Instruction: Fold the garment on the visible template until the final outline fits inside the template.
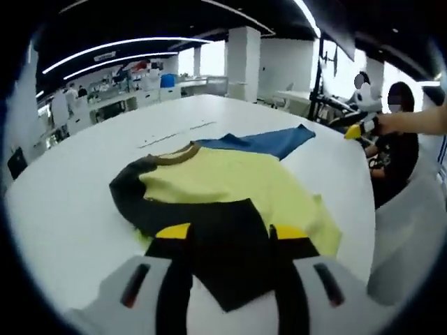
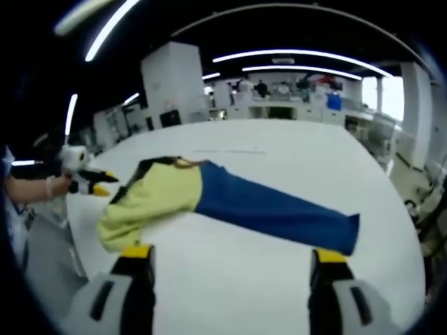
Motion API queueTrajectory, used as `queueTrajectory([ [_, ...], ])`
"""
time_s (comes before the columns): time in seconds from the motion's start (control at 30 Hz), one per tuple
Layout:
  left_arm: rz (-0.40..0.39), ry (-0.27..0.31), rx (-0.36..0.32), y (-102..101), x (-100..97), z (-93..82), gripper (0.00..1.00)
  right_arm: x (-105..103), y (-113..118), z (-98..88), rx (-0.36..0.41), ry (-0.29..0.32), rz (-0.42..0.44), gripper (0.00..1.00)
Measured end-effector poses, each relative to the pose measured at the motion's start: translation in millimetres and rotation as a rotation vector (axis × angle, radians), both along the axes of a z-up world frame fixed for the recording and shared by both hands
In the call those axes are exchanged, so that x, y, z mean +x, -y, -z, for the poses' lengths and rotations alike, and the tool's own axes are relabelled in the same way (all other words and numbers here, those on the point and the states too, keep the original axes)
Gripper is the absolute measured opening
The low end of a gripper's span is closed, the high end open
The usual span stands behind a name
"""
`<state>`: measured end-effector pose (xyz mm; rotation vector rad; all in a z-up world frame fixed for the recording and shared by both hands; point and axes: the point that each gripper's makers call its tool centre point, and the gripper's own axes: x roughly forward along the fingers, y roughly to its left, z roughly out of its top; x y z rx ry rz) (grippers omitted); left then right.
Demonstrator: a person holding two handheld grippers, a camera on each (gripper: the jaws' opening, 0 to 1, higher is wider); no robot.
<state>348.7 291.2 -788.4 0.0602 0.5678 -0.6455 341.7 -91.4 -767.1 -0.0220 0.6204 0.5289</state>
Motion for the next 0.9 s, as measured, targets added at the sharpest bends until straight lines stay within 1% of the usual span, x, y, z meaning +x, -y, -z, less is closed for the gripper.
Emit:
queueTrajectory([
  [0.07, -0.03, -0.025, -0.027, -3.4, -2.3, 0.8, 0.4, -0.5, 0.1, 0.5, 0.0, -0.001, 0.0, 0.92],
  [0.17, -0.046, -0.027, -0.029, -11.1, -1.8, 2.5, 0.39, -1.2, 1.5, 2.2, -0.003, -0.005, 0.0, 0.92],
  [0.37, -0.072, -0.055, -0.033, -21.3, 3.3, 14.0, 0.33, -3.2, 2.0, 5.5, 0.0, -0.016, 0.003, 0.91],
  [0.57, -0.083, -0.077, -0.028, -25.3, 7.9, 26.4, 0.3, -6.0, 3.8, 7.3, -0.001, -0.024, 0.003, 0.91],
  [0.77, -0.072, -0.085, -0.031, -23.2, 11.3, 29.9, 0.29, -7.2, 7.5, 8.7, -0.002, -0.028, 0.01, 0.91],
  [0.9, -0.068, -0.092, -0.041, -20.9, 11.8, 32.3, 0.24, -9.6, 6.8, 9.7, 0.0, -0.033, 0.014, 0.9],
])
